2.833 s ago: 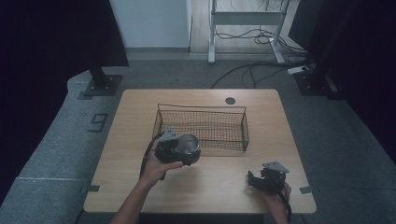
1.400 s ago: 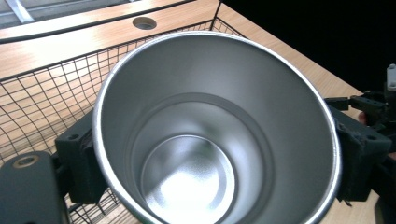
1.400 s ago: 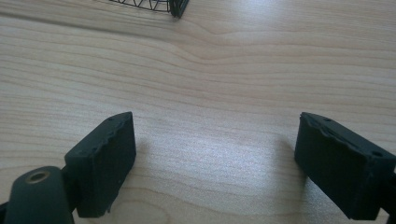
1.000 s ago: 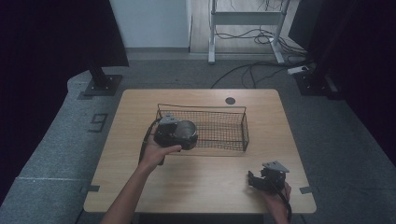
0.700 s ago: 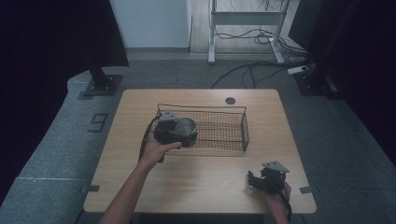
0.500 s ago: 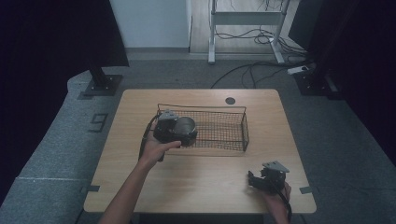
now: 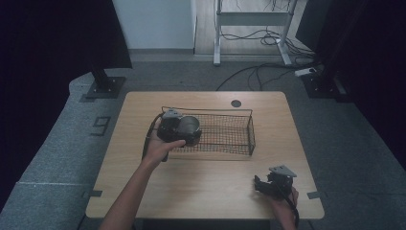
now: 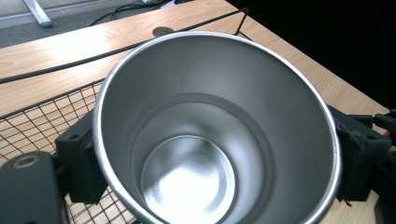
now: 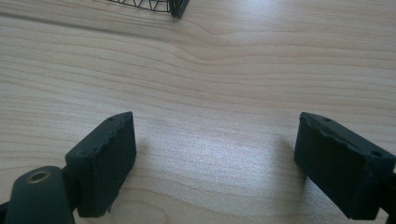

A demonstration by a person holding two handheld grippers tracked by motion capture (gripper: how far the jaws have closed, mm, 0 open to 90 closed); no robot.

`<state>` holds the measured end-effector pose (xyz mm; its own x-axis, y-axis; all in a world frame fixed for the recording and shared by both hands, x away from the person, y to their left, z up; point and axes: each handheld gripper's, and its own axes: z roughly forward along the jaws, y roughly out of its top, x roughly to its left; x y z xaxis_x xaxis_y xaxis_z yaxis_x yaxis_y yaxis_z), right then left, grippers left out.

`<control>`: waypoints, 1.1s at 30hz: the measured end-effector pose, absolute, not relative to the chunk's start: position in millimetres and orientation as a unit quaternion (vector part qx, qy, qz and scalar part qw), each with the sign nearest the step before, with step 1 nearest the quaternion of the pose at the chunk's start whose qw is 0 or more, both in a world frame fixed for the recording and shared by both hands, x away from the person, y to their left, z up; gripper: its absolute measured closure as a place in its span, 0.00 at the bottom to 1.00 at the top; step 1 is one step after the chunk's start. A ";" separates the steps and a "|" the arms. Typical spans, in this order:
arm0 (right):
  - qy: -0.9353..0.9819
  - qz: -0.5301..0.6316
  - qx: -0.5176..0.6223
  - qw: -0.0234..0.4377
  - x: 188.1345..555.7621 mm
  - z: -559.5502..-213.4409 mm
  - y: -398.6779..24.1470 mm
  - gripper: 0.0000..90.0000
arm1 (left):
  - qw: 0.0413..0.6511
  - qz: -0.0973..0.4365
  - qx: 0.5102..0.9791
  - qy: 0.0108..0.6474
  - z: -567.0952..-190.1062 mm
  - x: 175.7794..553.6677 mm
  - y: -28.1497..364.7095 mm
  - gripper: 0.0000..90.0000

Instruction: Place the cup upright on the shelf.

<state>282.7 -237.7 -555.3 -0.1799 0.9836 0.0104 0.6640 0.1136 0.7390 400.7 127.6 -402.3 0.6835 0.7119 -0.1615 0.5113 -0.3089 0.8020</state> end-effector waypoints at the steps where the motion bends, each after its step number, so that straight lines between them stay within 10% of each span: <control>1: 0.701 0.314 0.587 0.255 282.7 -555.4 -237.7 0.14 | 0.447 0.113 0.801 0.382 -402.2 401.7 127.2 0.14; 33: 0.702 0.314 0.587 0.254 282.8 -555.3 -238.1 0.14 | 0.429 0.115 0.803 0.398 -409.2 431.3 116.6 0.14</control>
<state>282.8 -238.1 -555.3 -0.1822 0.9832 0.0126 0.6638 0.1135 0.7392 431.3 116.6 -409.2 0.6576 0.7368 -0.1572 0.5403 -0.3158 0.7800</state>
